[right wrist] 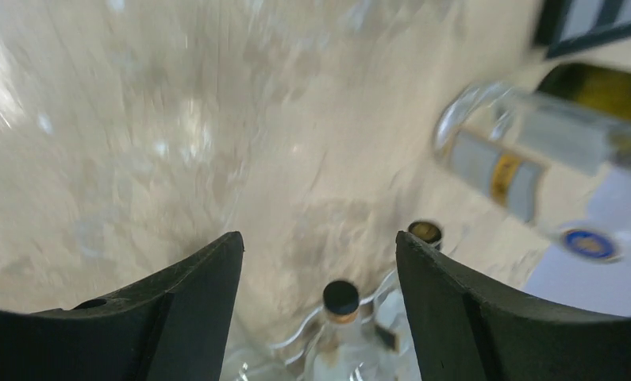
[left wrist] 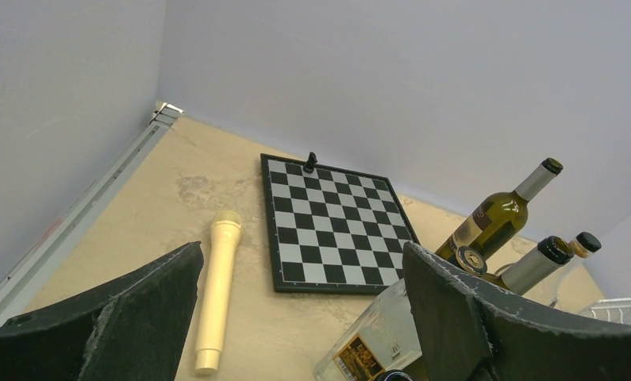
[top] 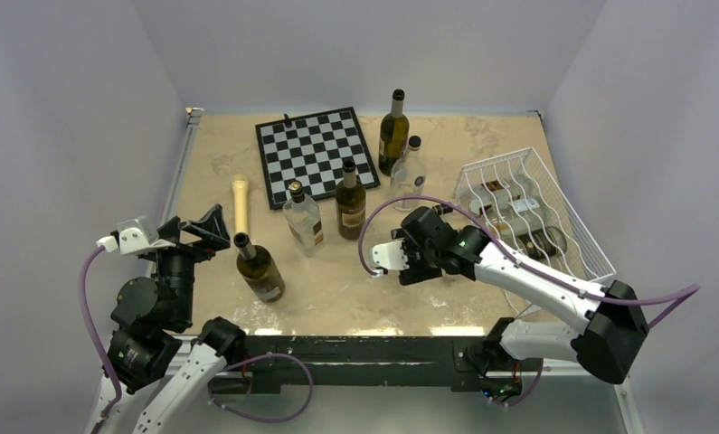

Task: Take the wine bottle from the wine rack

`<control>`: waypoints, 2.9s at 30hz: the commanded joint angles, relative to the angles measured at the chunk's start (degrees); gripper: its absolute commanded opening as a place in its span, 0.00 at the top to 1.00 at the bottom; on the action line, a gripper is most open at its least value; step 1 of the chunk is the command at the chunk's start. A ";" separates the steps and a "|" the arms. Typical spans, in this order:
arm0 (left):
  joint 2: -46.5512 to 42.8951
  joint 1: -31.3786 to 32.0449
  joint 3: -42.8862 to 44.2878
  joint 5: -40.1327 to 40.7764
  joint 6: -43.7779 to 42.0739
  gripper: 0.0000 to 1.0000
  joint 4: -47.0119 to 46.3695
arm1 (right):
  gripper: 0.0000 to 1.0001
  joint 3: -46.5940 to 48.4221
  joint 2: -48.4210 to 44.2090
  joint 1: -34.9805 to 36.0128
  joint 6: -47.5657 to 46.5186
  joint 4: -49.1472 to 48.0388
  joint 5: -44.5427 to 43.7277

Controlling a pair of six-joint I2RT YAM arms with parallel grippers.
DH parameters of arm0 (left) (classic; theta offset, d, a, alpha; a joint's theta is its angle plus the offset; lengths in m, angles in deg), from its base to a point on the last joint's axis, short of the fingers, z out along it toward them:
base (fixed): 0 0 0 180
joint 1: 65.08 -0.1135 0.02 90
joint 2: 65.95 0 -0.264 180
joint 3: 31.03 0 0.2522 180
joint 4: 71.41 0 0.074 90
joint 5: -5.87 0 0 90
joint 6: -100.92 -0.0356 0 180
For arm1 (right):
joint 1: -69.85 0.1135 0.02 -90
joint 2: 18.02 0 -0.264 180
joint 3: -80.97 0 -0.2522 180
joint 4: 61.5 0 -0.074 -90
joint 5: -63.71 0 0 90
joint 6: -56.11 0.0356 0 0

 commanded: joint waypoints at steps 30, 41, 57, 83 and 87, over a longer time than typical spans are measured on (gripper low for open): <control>-0.09 0.20 -0.62 -2.27 0.24 0.01 -2.07 | 0.26 -2.97 8.12 -10.03 -1.75 17.81 -10.39; -1.35 0.21 -0.50 -3.22 0.60 0.01 -2.10 | 0.26 -5.63 13.62 -12.50 -3.17 12.79 -14.76; -2.67 0.31 -0.70 -4.00 1.30 0.00 -2.41 | 0.33 -4.49 22.79 -16.59 -2.21 9.69 -14.58; -2.49 0.46 -0.70 -4.06 1.39 0.00 -2.44 | 1.00 0.76 19.40 -16.74 -0.46 13.15 -14.05; -2.53 0.41 -0.70 -3.93 1.39 0.00 -2.41 | 1.00 0.80 19.91 -14.50 0.92 13.72 -14.20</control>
